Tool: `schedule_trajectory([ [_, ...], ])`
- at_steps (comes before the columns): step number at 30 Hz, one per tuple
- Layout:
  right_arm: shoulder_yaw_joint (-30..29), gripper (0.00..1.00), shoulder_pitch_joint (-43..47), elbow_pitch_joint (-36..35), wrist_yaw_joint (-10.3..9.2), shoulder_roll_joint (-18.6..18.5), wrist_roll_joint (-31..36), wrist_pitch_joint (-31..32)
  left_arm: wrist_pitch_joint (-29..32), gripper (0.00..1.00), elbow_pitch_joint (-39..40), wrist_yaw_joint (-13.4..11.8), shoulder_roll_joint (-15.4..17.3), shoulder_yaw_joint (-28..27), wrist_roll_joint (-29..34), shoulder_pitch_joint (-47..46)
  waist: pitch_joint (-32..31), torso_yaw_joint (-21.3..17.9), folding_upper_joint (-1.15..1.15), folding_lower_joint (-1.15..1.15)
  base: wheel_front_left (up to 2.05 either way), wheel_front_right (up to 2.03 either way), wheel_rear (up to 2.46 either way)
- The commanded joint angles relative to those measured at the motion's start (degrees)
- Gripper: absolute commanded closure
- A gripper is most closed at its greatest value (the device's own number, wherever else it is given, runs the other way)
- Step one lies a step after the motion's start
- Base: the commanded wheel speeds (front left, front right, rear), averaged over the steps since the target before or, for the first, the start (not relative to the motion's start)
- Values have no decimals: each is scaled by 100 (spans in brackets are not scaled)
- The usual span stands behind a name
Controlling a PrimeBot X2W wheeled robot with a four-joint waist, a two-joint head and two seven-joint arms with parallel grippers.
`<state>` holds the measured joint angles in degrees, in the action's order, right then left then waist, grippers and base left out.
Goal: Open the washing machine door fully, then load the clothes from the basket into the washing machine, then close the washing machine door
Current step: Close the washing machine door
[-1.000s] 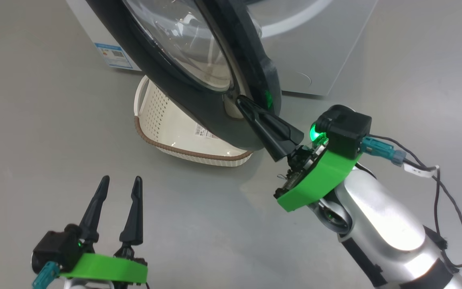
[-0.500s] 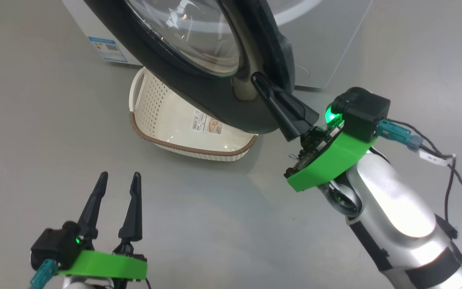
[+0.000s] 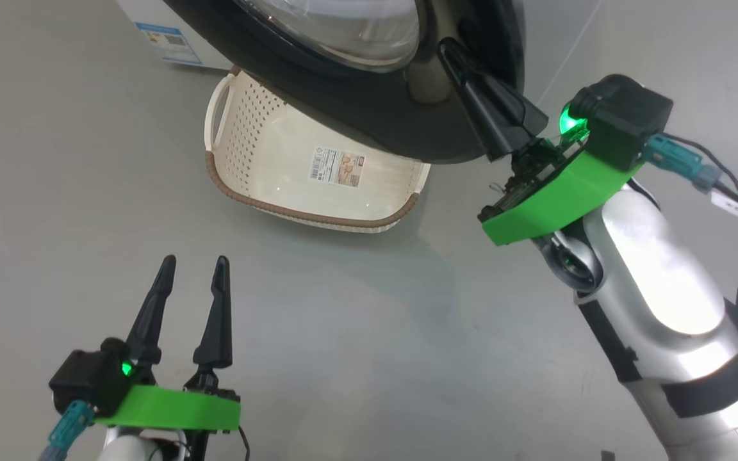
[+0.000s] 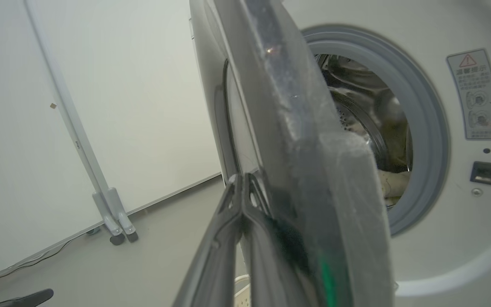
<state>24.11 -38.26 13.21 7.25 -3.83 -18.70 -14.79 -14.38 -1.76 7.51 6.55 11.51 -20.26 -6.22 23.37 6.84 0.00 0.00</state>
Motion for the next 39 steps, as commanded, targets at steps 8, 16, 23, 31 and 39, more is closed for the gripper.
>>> schedule_trajectory([
  [8, -249, 100, -589, -58, 24, 77, 232, -21, -62, 0, 326, -2, 41, -75, 22, -252, 278, -16, 0, 0, 0, 0, 0],
  [16, -366, 100, -1136, 85, 24, -66, 333, -21, -62, 0, 470, -2, 94, 18, 112, -347, 573, -93, 0, 0, 0, 0, 0],
  [23, -553, 100, -1607, 280, 24, -223, 408, -21, -62, 0, 485, -2, 185, 127, 188, -417, 801, -129, 0, 0, 0, 0, 0],
  [31, -739, 100, -1941, 532, 24, -406, 469, -21, -62, 0, 495, -2, 228, 256, 193, -453, 953, 10, 0, 0, 0, 0, 0],
  [39, -1093, 100, -2364, 696, 24, -625, 568, -21, -62, 0, 565, -2, 221, 371, 176, -445, 1166, 311, 0, 0, 0, 0, 0],
])
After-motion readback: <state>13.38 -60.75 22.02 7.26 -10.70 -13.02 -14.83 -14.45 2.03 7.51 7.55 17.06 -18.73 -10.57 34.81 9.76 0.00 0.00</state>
